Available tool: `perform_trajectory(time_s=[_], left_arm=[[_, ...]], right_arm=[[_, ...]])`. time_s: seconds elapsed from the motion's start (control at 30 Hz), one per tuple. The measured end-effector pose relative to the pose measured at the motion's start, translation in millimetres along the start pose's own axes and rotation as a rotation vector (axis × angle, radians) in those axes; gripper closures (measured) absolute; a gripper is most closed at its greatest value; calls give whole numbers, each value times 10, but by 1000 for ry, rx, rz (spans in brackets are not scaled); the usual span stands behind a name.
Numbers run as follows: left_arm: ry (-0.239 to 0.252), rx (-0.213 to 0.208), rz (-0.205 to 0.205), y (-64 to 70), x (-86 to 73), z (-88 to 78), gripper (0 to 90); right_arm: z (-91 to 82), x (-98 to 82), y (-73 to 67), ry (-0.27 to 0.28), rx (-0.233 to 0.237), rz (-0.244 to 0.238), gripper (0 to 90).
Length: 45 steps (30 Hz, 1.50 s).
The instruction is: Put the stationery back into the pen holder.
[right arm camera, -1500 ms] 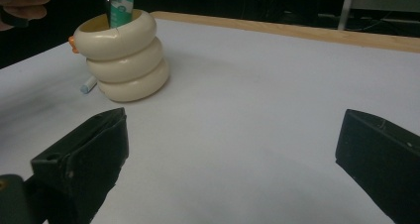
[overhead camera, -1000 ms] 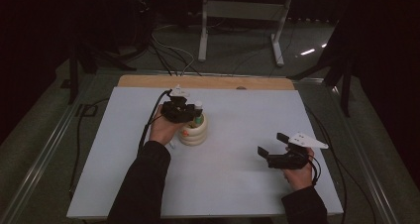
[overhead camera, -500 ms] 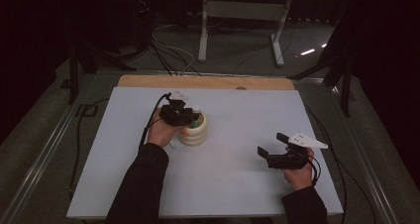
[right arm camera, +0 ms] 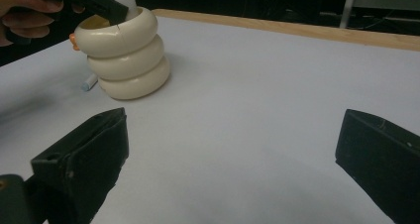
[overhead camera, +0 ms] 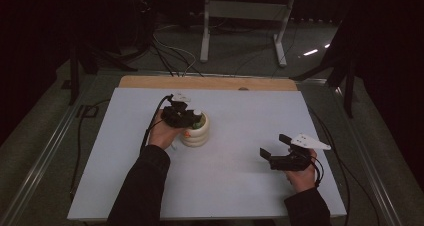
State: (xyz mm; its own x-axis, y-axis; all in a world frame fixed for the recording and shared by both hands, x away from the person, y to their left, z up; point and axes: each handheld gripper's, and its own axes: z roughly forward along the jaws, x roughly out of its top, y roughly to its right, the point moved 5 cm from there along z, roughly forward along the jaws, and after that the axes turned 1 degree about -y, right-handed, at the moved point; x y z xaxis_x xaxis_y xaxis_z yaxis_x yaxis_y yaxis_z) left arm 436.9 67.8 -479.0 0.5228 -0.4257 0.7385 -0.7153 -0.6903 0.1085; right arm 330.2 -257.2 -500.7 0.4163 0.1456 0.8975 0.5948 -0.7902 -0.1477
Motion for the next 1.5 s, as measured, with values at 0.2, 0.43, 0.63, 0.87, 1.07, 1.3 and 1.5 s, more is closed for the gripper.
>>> perform_trajectory(time_s=[0.2,0.43,0.63,0.87,1.07,1.3,1.5], left_arm=[[-14,3,14,21,-9,20,649],[-30,21,41,46,-13,26,648],[-46,26,66,63,-21,40,643],[-47,18,66,66,-27,42,639],[-29,6,56,69,-10,24,558],[5,7,38,82,22,-16,445],[54,22,24,65,72,-99,325]], right_arm=[[1,-1,-1,-1,0,-1,5],[2,-1,-2,-1,0,-1,5],[4,-3,-3,-5,-1,-1,5],[4,-5,-1,-6,-1,-2,4],[7,-6,0,-8,-3,-1,4],[4,-6,2,-7,-2,1,4],[6,-7,3,-8,-3,1,5]])
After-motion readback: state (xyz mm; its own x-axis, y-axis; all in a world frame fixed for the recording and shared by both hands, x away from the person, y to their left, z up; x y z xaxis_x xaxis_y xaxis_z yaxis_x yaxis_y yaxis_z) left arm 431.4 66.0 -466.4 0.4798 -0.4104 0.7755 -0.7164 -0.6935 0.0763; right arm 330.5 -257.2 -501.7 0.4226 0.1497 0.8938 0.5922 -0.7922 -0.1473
